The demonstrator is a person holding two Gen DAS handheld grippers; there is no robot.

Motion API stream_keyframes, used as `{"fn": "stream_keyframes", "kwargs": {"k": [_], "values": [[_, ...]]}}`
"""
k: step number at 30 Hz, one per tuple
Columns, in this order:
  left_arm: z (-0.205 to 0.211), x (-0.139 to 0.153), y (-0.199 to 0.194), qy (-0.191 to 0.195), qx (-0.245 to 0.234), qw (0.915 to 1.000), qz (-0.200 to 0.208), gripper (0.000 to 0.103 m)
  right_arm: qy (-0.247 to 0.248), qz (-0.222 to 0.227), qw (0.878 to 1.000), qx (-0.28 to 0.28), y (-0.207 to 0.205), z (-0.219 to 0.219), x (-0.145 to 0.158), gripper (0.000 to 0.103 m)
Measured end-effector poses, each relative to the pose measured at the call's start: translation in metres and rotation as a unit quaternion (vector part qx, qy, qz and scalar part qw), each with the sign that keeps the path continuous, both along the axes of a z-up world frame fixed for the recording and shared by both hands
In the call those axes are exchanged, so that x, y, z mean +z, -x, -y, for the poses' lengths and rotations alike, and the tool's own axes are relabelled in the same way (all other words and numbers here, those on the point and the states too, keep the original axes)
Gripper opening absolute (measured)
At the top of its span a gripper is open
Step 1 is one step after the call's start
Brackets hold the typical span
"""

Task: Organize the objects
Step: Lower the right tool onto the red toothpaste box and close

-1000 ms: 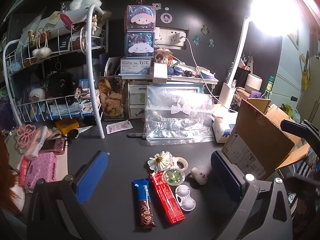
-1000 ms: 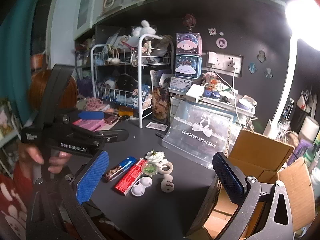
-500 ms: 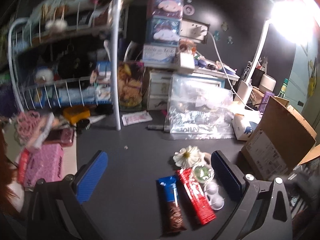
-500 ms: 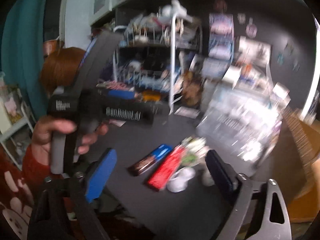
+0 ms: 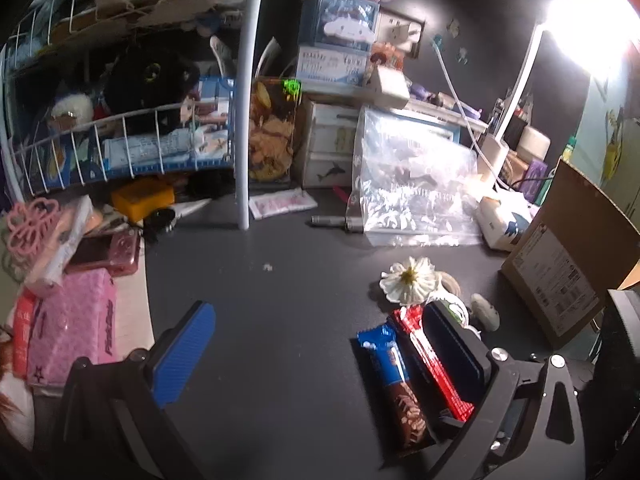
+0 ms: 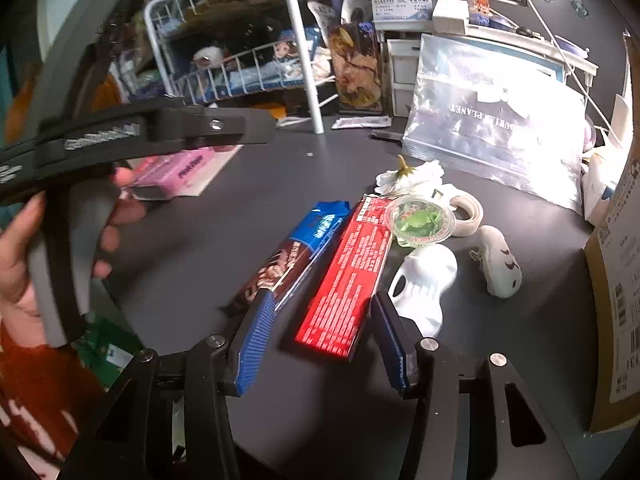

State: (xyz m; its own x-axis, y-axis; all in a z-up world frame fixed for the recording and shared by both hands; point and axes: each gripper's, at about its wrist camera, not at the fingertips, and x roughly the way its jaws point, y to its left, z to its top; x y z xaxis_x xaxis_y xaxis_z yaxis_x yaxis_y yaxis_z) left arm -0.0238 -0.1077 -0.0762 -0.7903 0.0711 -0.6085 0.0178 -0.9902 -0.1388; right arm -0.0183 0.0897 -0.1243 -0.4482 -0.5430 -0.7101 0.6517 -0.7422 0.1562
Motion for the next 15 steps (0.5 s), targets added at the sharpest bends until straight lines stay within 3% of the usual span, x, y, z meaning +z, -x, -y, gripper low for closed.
{"fn": "stream_keyframes", "kwargs": {"k": [4,5,9,15], "values": [[-0.008,0.006,-0.012,0.053,-0.004,0.9961,-0.071,0.103,-0.02,-0.004,1.0,-0.007,0.006,0.012,-0.004,0.044],[-0.009,0.007,-0.012,0.058,-0.013,0.9956,-0.072,0.103,-0.027,-0.01,1.0,-0.012,0.006,0.014,-0.004,0.038],[-0.013,0.006,-0.005,0.066,-0.046,0.9961,-0.038,0.103,-0.057,-0.034,0.997,-0.031,0.007,0.017,-0.005,0.028],[-0.025,0.0,-0.007,0.015,-0.144,0.9894,-0.018,0.103,-0.07,-0.058,0.996,-0.027,0.003,0.005,-0.005,0.025]]}}
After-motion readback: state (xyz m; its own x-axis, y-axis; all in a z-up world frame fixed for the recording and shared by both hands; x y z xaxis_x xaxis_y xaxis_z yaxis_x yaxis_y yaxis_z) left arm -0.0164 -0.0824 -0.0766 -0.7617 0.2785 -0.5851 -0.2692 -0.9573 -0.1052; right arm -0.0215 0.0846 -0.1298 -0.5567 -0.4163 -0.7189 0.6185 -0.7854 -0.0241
